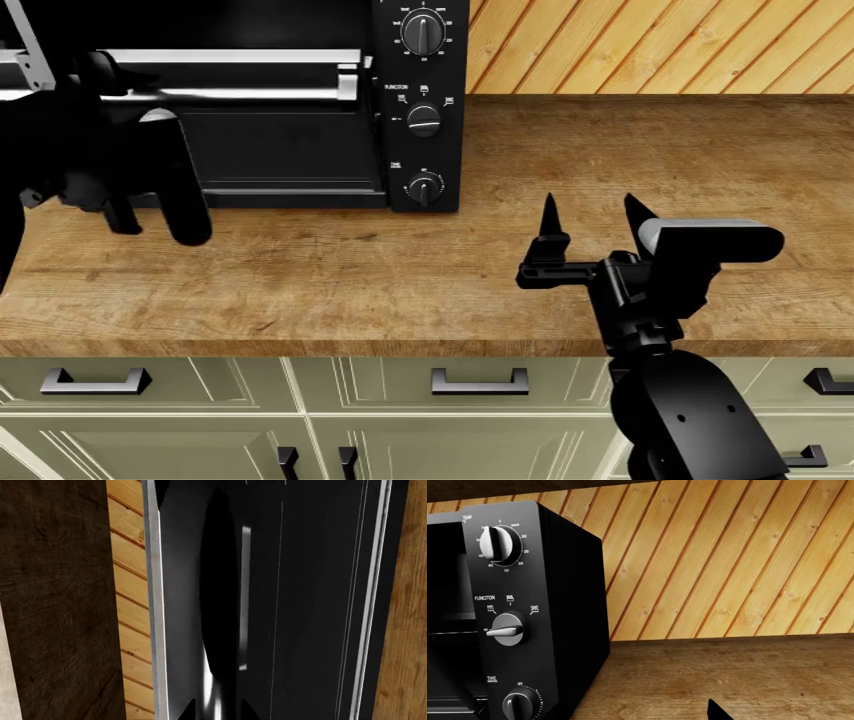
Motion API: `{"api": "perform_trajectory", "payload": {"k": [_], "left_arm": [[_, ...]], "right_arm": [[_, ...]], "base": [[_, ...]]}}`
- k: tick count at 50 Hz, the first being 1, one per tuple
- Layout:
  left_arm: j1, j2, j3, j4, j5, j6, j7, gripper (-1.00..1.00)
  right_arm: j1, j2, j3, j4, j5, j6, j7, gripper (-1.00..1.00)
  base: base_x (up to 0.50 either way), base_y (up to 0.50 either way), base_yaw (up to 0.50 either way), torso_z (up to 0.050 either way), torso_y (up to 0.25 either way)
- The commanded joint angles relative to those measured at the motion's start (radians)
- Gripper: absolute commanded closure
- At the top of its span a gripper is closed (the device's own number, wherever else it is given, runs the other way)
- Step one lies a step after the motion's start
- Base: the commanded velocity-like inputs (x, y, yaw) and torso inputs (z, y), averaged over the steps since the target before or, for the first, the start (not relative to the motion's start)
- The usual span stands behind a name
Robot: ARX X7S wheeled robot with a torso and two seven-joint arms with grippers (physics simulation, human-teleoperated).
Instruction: Open the toaster oven door.
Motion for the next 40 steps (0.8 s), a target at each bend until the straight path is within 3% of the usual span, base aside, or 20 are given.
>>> {"api": "perform_trajectory", "payload": {"k": [1,12,21,40], "left_arm": [[0.145,-0.094,-0.003,0.355,-0.191,-0.136,-0.021,1.00],[0.310,-0.224,-0.015,0.603,-0.249,-0.233,-0.140,1.00],[0.470,-0.302,0.042,0.703,-0.258,-0.252,-0.273,1.00],[0.721,-0.295,0.228,0.661,-0.195,-0.178,-0.459,1.00]], "right_arm": [[0.003,-0.004,-0.012,-0.001,0.007,-0.004,0.001,-1.00],[0.005,-0.006,-0.025,0.005,0.010,-0.011,0.001,-1.00],[0.005,-0.006,-0.028,0.020,0.015,-0.025,0.000,-1.00],[0.003,0.000,-0.038,0.034,0.015,-0.034,0.010,-1.00]], "base": [[0.00,0.00,-0.01,0.000,0.000],[0.00,0.00,-0.01,0.000,0.000],[0.00,0.00,-0.01,0.000,0.000],[0.00,0.00,0.00,0.000,0.000]]}}
